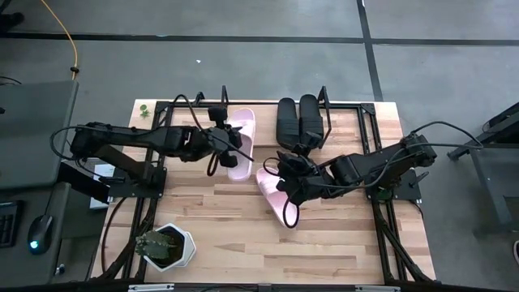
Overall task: Pick and place slides into the shelf
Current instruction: Put the left pink slide on the shelf
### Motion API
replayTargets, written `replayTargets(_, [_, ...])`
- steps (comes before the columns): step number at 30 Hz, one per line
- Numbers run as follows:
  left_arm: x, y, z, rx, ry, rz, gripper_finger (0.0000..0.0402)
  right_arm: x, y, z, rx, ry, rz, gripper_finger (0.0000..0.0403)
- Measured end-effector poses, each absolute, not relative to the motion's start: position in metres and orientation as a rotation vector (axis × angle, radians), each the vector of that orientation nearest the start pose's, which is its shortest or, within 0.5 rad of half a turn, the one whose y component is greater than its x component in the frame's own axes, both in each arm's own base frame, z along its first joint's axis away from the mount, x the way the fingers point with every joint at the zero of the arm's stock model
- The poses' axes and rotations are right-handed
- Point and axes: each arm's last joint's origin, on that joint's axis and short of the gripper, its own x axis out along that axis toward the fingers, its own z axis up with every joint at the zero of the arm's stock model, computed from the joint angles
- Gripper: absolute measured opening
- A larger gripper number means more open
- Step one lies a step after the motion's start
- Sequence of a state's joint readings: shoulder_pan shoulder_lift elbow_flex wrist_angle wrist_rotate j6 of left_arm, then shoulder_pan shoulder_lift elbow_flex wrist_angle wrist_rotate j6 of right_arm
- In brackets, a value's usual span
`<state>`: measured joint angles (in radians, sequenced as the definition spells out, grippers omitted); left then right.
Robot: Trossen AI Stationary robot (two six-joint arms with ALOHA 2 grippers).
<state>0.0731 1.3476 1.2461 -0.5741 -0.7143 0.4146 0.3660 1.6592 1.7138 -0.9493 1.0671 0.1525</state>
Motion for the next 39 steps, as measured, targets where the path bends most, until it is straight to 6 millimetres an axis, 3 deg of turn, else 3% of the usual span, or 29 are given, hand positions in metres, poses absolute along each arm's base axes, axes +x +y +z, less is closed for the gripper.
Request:
replayTargets(6, [0.28,0.041,0.346,0.612,0.799,0.606,0.0,0.323,0.096,0.376,-0.459,0.633,-0.698,0.0119])
replayTargets(15, [0.279,0.075,0.34,0.527,0.828,0.606,0.0,0.323,0.096,0.376,-0.458,0.636,-0.692,0.0119])
replayTargets(23, [0.284,0.096,0.342,0.461,0.75,0.582,0.0,0.322,0.097,0.375,-0.453,0.641,-0.682,0.0119])
replayTargets(39, [0.317,0.127,0.304,0.467,0.8,0.599,0.0,0.32,0.097,0.374,-0.449,0.66,-0.677,0.0119])
